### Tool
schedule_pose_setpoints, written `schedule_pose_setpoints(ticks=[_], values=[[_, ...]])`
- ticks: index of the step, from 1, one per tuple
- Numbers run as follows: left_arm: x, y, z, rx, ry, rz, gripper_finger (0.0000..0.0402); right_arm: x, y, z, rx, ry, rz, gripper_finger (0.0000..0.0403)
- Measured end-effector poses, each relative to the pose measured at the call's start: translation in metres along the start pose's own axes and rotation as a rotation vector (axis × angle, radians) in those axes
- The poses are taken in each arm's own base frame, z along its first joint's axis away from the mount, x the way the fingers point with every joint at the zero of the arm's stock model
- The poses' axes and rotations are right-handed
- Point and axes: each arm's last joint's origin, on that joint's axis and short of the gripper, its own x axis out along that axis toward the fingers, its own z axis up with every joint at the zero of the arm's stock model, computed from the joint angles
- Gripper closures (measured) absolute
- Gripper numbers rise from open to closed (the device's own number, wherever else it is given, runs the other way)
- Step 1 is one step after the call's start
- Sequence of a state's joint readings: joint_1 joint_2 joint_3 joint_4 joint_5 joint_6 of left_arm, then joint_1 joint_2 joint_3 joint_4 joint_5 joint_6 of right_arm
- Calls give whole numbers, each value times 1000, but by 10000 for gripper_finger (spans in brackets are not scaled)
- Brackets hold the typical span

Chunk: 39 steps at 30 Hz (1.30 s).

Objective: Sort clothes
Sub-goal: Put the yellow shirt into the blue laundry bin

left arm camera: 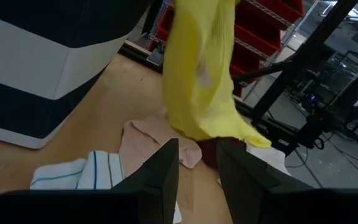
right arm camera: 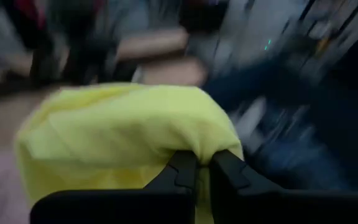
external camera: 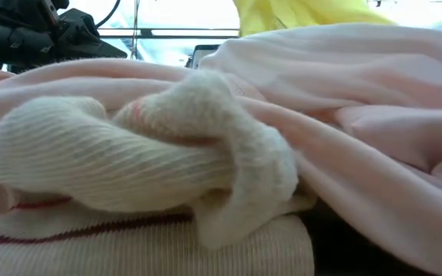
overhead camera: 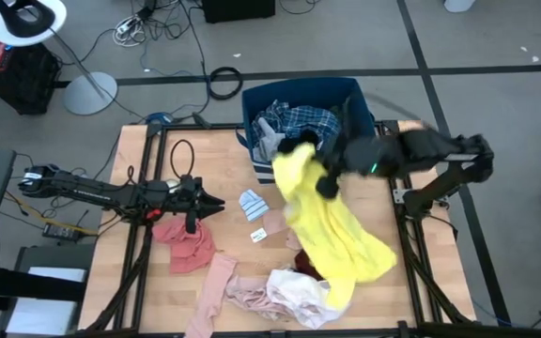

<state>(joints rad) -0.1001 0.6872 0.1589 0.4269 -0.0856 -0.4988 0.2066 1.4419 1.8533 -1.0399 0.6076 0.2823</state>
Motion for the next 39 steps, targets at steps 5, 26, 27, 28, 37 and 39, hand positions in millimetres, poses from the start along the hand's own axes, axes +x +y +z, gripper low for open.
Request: schedule_pose_setpoints(ticks=[5,26,27,28,37,39], values=[[0,0,0,23,-2,0,287,-18,-39,56,-13,-301,-97,388],[1,2,1,77,-28,70,287,40,-113,52,60,-111,-360,388],[1,2,1,77,-29,70,287,51,-113,41,73,-21,-369,388],[1,2,1,77,-30,70,287,63,-114,31,92,63,-380,388],[1,2,1,75,-31,69,287,166,-112,-44,224,489,-270,316],[1,2,1,72,-31,69,287,187,-113,-57,264,540,-260,301]])
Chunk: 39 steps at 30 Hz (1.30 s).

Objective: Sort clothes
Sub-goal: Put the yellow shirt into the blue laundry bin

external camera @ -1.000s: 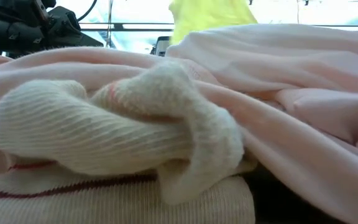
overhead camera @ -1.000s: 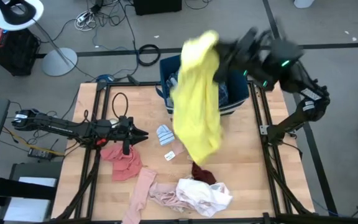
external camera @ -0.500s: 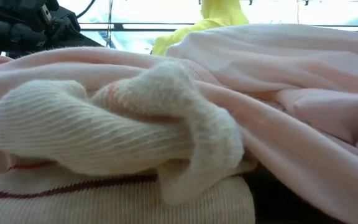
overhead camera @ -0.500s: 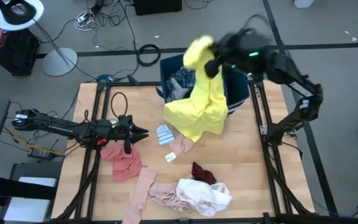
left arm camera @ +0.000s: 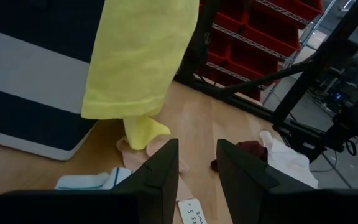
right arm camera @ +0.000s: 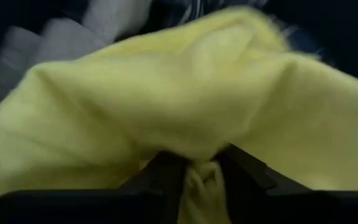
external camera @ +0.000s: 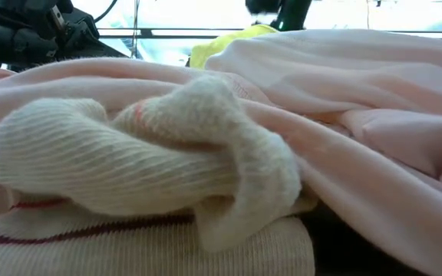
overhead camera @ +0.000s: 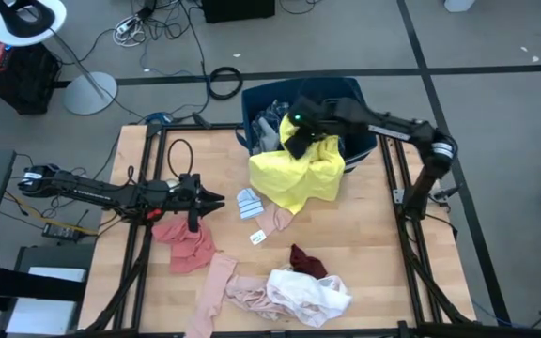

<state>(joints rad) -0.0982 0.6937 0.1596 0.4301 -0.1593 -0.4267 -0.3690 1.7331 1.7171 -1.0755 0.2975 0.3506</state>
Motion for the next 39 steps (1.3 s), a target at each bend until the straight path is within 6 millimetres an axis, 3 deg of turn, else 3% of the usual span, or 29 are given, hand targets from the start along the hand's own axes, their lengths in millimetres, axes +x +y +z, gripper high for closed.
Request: schedule_pose_setpoints(ticks=[7,10,13,17,21,25,32,35,39], values=[[0,0,0,-3,2,0,287,66,0,6,108,171,121,239],[0,0,0,-4,3,0,286,75,-5,9,127,204,156,214],[0,0,0,-4,3,0,286,71,-13,13,144,201,181,198],[0,0,0,-5,3,0,286,37,-28,22,167,103,216,191],[0,0,0,-19,5,-2,286,-16,-45,28,193,-42,245,191],[0,0,0,-22,5,-2,286,-71,-60,19,207,-187,253,192],[0,0,-1,-23,5,-1,286,-151,-66,-23,225,-305,280,192],[0,0,-1,-23,5,-1,286,-169,-59,-49,206,-284,240,192],[0,0,-1,-23,6,-1,286,-178,-41,-86,167,-248,175,192]])
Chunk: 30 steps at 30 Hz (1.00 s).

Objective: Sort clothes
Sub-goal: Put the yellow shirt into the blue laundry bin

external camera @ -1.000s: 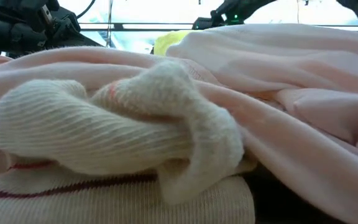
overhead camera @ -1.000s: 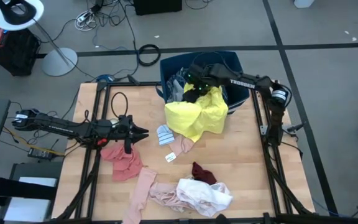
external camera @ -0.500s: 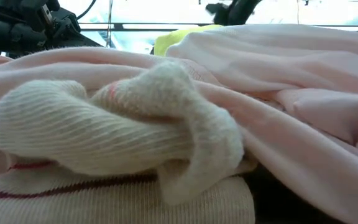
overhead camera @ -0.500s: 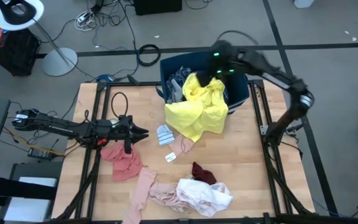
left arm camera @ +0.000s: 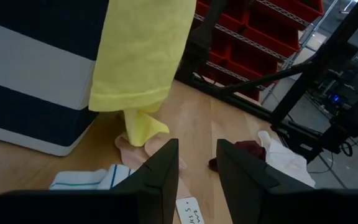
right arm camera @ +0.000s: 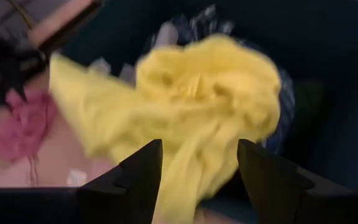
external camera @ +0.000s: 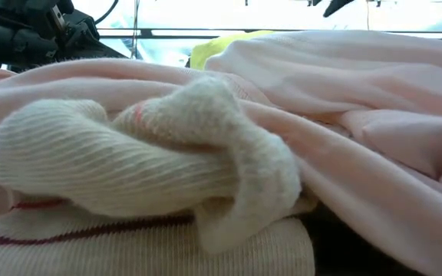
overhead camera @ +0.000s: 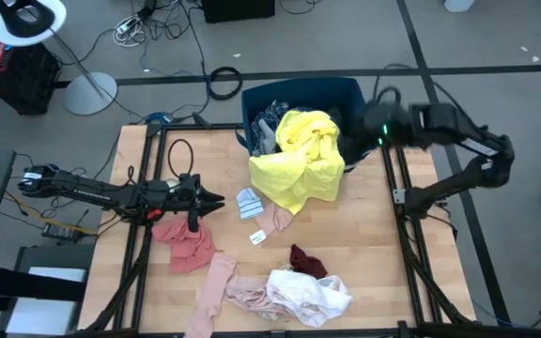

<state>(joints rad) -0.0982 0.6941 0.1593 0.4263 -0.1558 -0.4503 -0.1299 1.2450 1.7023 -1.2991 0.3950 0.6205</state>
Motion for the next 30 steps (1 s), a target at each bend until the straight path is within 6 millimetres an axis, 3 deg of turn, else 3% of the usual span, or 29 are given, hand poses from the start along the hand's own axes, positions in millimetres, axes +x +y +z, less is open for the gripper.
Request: schedule_pose_setpoints(ticks=[5,10,17,22,30], values=[[0,0,0,0,0,0,286,-5,12,-47,-26,-17,-40,192],[0,0,0,0,6,-9,287,4,17,-97,-22,-33,-55,192],[0,0,0,0,7,-8,287,40,22,-170,-67,-54,-122,192],[0,0,0,0,7,-8,287,69,11,-217,-54,-62,-156,192],[0,0,0,0,7,-8,287,116,6,-262,-60,-153,-39,192]])
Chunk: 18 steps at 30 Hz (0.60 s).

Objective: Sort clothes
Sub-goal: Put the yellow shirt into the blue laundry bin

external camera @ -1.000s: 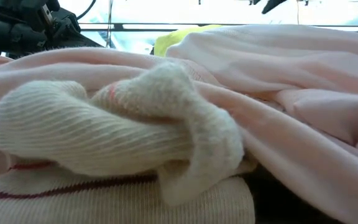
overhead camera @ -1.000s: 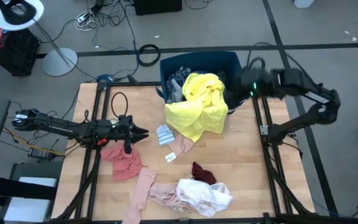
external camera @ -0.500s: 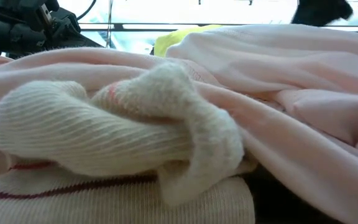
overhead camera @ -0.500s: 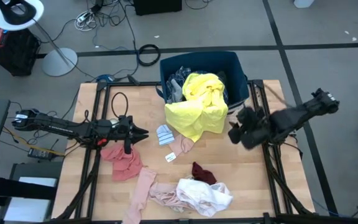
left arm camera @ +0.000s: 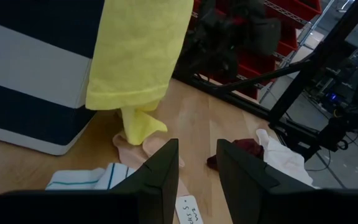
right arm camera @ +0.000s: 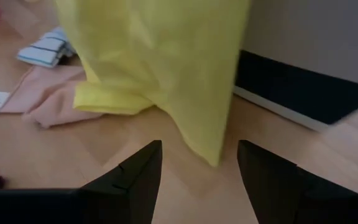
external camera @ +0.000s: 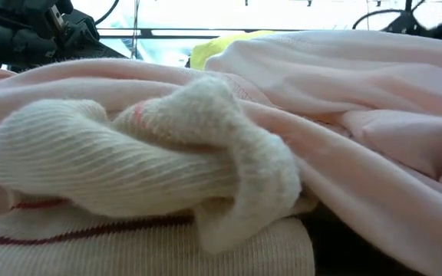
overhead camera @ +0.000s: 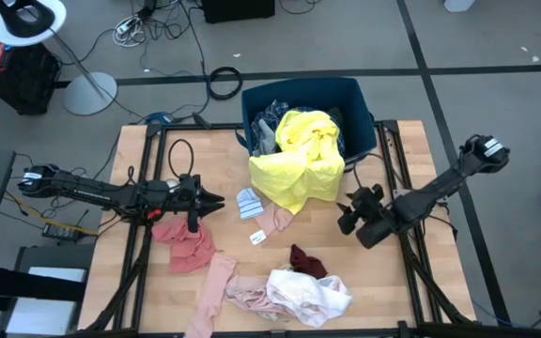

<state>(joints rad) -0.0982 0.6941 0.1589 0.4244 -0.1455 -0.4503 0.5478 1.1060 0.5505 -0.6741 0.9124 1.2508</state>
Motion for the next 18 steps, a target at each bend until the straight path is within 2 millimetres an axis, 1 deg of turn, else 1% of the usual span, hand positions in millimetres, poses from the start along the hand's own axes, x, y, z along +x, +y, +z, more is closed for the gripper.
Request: schedule_pose_setpoints(ticks=[3,6,9,12,14,15,16,18], values=[[0,0,0,0,0,0,287,14,-1,-8,-33,-51,23,195],[0,0,0,0,-1,0,287,28,-3,-10,-58,-101,30,200],[0,0,0,0,-1,0,287,44,-4,-6,-79,-156,31,207],[0,0,0,0,-3,-1,287,58,-3,3,-52,-177,65,220],[0,0,0,-1,-3,-1,287,65,1,13,-6,-185,137,245],[0,0,0,-1,-3,-1,287,67,3,17,3,-194,181,266],[0,0,0,-1,-4,-1,287,69,6,22,5,-207,228,292],[0,0,0,-1,-4,-1,287,69,11,31,1,-246,306,358]])
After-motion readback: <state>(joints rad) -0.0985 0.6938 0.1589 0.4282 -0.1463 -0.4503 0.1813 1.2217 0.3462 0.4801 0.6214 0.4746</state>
